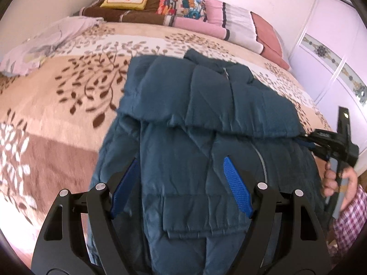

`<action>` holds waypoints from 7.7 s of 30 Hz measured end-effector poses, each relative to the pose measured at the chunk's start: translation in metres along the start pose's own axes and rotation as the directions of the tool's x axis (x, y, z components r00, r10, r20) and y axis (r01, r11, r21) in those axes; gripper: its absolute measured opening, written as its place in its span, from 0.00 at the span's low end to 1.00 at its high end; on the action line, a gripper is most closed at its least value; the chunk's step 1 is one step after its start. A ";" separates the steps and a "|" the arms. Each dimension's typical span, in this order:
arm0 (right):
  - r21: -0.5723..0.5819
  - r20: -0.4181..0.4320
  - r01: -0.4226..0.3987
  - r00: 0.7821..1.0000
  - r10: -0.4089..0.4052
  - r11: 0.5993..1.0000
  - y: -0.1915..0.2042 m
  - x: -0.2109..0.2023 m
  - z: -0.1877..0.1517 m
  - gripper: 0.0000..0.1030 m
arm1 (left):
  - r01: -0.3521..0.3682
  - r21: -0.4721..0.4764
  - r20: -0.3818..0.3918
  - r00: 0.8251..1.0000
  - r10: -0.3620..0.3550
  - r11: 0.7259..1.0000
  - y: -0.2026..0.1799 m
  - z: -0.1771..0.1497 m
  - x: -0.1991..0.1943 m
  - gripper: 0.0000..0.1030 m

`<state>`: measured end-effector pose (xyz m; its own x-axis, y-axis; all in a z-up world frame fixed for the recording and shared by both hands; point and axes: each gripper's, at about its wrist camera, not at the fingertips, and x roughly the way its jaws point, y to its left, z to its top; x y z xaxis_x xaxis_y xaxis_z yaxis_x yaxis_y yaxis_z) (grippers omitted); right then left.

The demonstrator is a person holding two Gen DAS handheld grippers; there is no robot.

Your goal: Fold large clothes

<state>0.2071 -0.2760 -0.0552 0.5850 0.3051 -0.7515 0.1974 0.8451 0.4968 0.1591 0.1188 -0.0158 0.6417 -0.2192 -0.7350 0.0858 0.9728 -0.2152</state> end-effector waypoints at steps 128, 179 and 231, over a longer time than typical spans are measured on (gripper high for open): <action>-0.046 -0.303 -0.104 0.949 0.085 0.993 -0.141 -0.145 -0.165 0.52 | -0.035 -0.336 -0.329 0.941 -0.083 0.941 0.087 -0.166 -0.065 0.59; -0.083 -0.069 -0.264 0.963 0.259 0.961 -0.100 -0.236 -0.123 0.10 | 0.142 -0.221 -0.015 0.989 -0.149 0.965 0.066 -0.082 -0.183 0.09; 0.132 -0.085 -0.083 0.992 0.095 0.988 -0.054 0.107 0.250 0.28 | -0.001 -0.448 -0.007 1.000 -0.002 0.894 0.101 0.227 0.178 0.47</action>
<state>0.4560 -0.3989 -0.0542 0.5318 0.4202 -0.7353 0.2506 0.7513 0.6106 0.4546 0.1948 -0.0223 0.6358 -0.2219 -0.7392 -0.2657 0.8363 -0.4796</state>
